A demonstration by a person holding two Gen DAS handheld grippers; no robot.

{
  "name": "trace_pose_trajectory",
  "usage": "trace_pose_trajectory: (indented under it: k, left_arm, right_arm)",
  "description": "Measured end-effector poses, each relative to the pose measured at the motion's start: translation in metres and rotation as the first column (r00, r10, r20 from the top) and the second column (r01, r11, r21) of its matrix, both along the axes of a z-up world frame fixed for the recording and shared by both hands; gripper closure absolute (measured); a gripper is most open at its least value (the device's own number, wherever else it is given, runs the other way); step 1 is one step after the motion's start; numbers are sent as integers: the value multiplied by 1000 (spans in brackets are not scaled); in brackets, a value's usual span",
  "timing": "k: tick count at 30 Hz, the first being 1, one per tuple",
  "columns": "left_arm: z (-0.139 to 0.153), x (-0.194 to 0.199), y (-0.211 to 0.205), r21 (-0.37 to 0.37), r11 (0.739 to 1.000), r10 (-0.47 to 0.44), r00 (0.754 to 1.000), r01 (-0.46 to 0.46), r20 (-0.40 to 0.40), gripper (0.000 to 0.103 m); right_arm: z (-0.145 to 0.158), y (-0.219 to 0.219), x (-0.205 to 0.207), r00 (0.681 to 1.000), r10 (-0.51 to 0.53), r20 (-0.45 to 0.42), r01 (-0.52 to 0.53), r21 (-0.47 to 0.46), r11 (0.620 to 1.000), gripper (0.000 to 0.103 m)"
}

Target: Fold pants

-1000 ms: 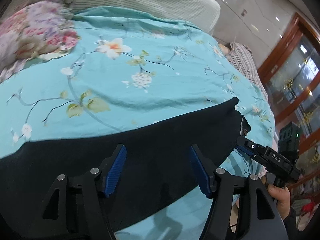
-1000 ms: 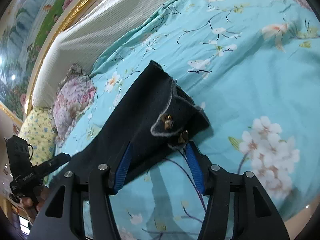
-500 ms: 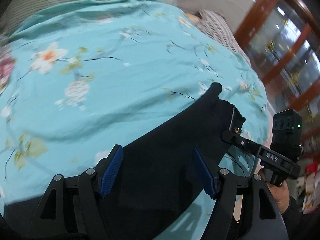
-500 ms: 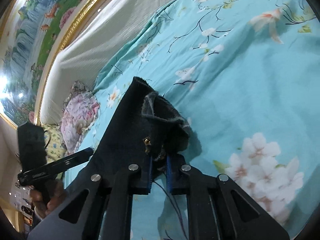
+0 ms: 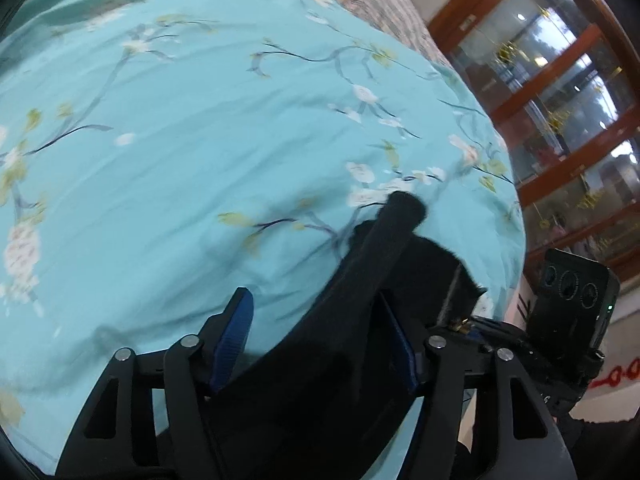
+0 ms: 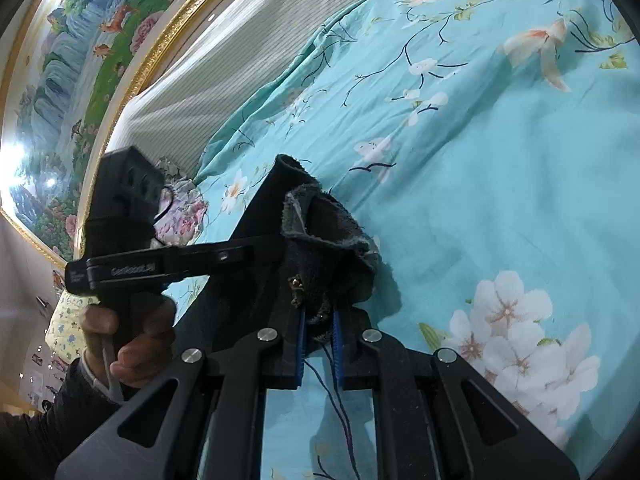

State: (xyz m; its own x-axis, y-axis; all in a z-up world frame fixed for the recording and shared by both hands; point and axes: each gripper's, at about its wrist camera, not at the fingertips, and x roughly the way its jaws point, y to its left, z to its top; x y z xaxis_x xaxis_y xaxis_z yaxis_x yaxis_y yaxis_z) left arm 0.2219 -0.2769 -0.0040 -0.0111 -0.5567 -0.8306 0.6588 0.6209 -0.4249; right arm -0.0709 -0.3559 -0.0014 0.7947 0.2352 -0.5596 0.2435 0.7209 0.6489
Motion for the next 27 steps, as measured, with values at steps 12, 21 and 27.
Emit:
trace_pose_trajectory:
  k: [12, 21, 27]
  left_arm:
    - [12, -12, -6, -86, 993, -79, 996, 82, 42, 93]
    - [57, -26, 48, -221, 974, -32, 995, 52, 91, 93]
    - [76, -39, 84, -257, 966, 8, 993, 23, 116, 93]
  right_arm:
    - [2, 2, 2, 1000, 16, 7, -16, 7, 1000, 91]
    - [39, 25, 3, 987, 103, 121, -100, -27, 995, 91]
    - [58, 51, 9, 969, 177, 175, -173, -36, 984, 91]
